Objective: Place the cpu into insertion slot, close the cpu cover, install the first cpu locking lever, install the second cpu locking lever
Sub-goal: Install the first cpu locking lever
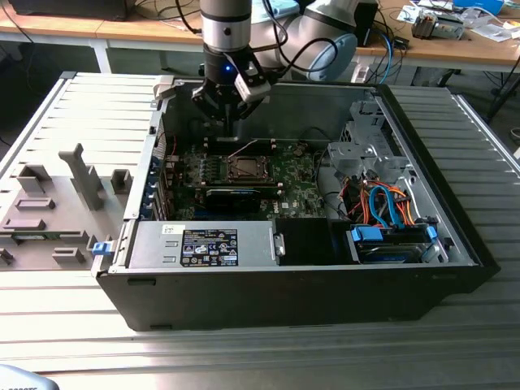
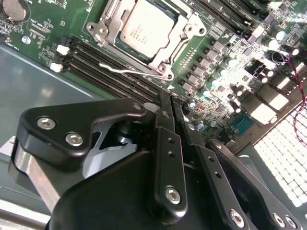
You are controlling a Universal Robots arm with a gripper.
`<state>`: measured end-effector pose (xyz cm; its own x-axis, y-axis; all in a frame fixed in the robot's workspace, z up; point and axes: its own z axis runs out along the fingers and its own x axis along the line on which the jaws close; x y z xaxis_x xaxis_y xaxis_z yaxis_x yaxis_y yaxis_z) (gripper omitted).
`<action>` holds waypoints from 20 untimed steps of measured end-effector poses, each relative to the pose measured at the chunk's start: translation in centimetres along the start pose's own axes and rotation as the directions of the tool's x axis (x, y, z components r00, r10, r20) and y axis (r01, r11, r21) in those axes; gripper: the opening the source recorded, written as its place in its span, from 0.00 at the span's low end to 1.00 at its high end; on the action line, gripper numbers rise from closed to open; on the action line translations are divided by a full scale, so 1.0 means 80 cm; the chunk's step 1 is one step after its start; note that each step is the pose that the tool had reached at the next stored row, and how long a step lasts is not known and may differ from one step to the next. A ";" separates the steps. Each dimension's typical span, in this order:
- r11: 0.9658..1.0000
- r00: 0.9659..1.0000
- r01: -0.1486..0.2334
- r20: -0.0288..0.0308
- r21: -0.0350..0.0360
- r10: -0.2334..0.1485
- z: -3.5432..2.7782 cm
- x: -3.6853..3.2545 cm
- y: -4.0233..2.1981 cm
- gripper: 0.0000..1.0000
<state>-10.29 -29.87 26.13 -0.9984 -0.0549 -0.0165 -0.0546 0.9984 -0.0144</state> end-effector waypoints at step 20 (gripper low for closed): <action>1.000 1.000 -0.001 0.000 0.000 0.001 0.0020 -0.0119 -0.0006 0.16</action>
<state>-9.33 -29.87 25.99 -0.9984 -0.0543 -0.0165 -0.0541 0.9984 -0.0144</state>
